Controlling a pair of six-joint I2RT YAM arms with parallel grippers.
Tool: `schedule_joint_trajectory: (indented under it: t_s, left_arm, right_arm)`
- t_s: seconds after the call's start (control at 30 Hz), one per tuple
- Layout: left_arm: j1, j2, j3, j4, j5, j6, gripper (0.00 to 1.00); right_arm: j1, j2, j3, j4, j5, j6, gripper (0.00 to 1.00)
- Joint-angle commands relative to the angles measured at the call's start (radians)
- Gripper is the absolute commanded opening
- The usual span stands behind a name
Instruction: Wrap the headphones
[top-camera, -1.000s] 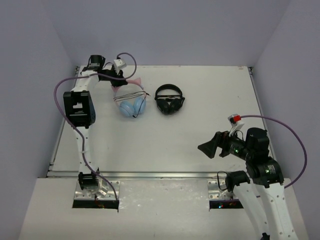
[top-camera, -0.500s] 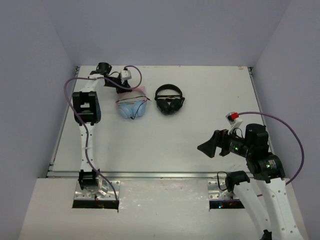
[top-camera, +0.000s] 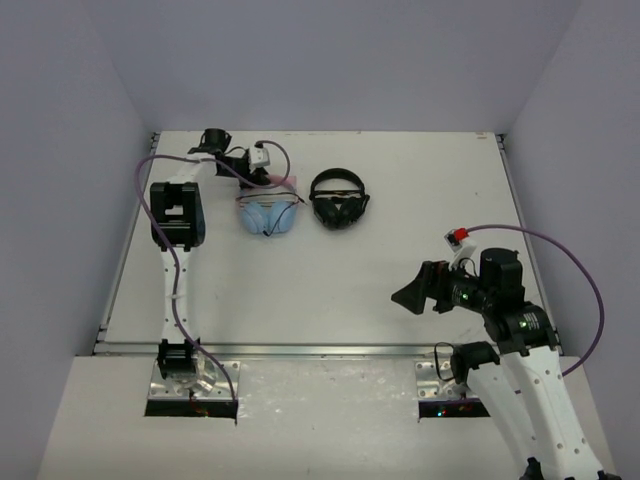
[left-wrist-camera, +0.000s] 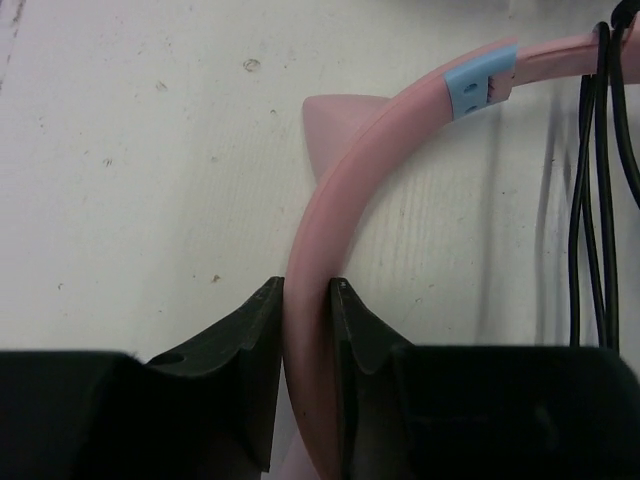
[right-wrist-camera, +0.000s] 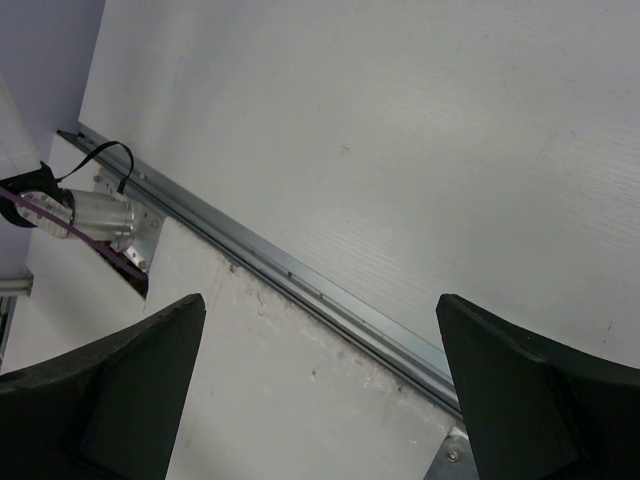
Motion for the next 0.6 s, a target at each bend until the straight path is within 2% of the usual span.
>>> schedule_joint_trajectory:
  t_s: [0.0, 0.1, 0.17, 0.23, 0.43, 0.5, 0.57]
  left_arm:
    - [-0.001, -0.044, -0.061, 0.128, -0.093, 0.075, 0.23]
    - [0.010, -0.069, -0.075, 0.162, -0.085, 0.075, 0.25]
    - [0.017, -0.084, -0.078, 0.176, -0.065, 0.073, 0.33]
    - [0.017, -0.099, -0.095, 0.219, -0.051, 0.039, 0.44]
    - [0.010, -0.174, -0.132, 0.387, 0.014, -0.131, 0.62]
    - [0.007, -0.216, -0.187, 0.467, 0.022, -0.166, 0.71]
    - [0.002, -0.246, -0.233, 0.513, 0.013, -0.183, 0.74]
  right_arm:
    - [0.006, 0.000, -0.004, 0.063, 0.011, 0.027, 0.99]
    - [0.006, 0.008, -0.010, 0.067, 0.001, 0.028, 0.99]
    - [0.006, 0.013, -0.010, 0.072, 0.000, 0.030, 0.99]
    - [0.006, 0.016, -0.010, 0.078, -0.002, 0.030, 0.99]
    - [0.006, 0.011, -0.033, 0.107, -0.026, 0.050, 0.99]
    - [0.006, 0.008, -0.036, 0.113, -0.029, 0.050, 0.99]
    - [0.006, 0.004, -0.037, 0.118, -0.029, 0.050, 0.99]
